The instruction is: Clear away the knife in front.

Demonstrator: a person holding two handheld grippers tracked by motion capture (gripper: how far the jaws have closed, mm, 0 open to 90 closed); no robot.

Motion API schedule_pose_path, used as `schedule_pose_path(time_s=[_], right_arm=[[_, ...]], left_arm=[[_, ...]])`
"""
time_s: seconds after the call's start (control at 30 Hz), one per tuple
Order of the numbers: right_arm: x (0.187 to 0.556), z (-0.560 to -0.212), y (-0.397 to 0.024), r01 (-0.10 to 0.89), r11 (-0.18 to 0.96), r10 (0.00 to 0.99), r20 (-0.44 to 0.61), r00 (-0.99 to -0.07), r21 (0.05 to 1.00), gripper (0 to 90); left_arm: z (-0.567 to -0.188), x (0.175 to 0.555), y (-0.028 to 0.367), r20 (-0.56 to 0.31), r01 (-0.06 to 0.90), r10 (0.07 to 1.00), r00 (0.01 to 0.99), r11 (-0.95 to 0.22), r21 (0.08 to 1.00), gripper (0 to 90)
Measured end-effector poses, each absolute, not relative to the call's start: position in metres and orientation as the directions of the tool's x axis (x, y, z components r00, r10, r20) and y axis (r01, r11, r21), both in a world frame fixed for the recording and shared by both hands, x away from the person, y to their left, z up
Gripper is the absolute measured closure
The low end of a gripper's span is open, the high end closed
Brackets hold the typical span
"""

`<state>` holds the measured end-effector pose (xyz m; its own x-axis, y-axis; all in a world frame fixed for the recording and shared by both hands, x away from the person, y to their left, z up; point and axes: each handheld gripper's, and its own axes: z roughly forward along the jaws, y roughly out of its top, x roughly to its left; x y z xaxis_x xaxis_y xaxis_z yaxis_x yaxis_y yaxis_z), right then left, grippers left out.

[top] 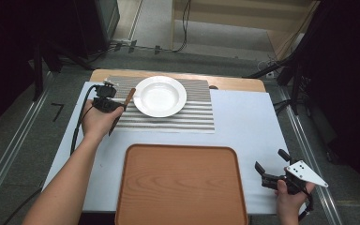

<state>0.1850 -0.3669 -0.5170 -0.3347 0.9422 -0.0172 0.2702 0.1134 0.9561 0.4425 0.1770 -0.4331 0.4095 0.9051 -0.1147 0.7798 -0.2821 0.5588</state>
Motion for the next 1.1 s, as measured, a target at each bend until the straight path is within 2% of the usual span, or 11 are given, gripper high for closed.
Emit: schedule_pose_path(time_s=[0.2, 0.93, 1.1], right_arm=[[0.185, -0.517, -0.367, 0.272, 0.116, 0.942, -0.019, -0.334, 0.955, 0.0], [0.184, -0.517, -0.367, 0.271, 0.119, 0.942, -0.022, -0.335, 0.955, 0.0], [0.184, -0.517, -0.367, 0.27, 0.12, 0.942, -0.023, -0.336, 0.955, 0.0]], left_arm=[[-0.433, 0.423, 0.174, -0.104, 0.763, 0.889, 0.446, -0.316, 0.564, 77.1], [-0.433, 0.349, 0.163, -0.174, 0.724, 0.835, 0.523, -0.327, 0.607, 77.1], [-0.437, 0.333, 0.158, -0.167, 0.718, 0.825, 0.54, -0.348, 0.603, 77.1]])
